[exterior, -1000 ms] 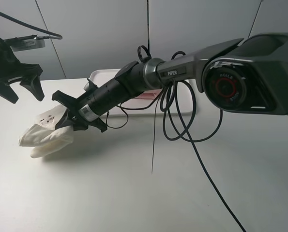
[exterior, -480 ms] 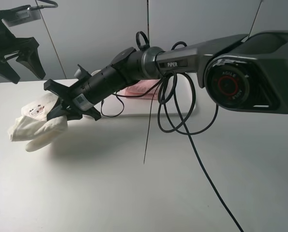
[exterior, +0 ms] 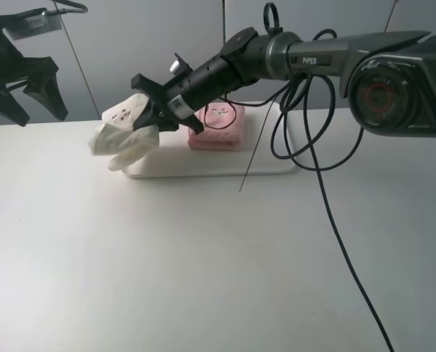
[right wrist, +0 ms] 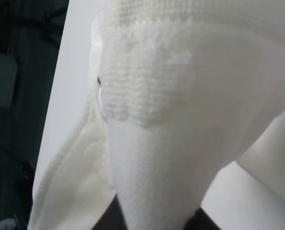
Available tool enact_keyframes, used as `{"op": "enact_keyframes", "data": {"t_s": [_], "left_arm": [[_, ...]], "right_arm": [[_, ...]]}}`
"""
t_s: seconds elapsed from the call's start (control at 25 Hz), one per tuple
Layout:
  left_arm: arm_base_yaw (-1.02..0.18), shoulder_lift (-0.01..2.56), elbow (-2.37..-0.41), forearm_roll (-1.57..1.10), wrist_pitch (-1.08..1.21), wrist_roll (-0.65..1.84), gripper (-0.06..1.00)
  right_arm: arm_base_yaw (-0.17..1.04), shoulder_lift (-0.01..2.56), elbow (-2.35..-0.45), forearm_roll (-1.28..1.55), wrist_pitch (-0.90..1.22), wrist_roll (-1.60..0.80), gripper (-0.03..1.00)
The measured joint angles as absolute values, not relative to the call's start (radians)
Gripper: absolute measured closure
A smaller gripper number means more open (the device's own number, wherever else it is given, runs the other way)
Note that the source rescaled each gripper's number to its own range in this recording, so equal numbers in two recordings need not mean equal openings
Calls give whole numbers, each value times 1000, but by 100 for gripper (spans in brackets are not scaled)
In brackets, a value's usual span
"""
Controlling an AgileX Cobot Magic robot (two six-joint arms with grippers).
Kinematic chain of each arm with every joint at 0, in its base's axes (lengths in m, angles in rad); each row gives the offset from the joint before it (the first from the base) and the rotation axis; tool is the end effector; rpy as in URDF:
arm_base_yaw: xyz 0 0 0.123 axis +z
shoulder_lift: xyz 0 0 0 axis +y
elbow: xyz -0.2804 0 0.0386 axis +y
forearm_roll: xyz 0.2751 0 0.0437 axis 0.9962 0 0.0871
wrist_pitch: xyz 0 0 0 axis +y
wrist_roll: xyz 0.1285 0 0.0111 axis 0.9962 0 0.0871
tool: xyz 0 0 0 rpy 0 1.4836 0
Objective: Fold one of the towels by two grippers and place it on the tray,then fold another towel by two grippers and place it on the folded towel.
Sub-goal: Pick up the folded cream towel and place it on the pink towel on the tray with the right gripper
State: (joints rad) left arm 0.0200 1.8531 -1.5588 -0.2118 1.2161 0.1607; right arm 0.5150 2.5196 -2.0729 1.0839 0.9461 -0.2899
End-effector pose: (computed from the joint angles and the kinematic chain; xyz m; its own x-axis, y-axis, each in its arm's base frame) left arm 0.4109 -0.0172 0.2186 -0.9832 0.0647 -0.1706 0.0958 0.9789 -0.1808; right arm 0.4510 0.3616 0.1032 -0.9689 -0.1329 -0.2085 -0.2472 0.5451 0.8011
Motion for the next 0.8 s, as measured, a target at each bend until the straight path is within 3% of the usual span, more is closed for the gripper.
{"op": "enact_keyframes", "data": {"t_s": [0.32,0.8], "left_arm": [[20,1894,-1559,-220,1216,161,4],[20,1898,-1559,-234,1216,162,4]], "right_arm": [[381,2520,-2073,1137,999,-306,84],[360,2520,-2142,1151,1012,-320,84]]}}
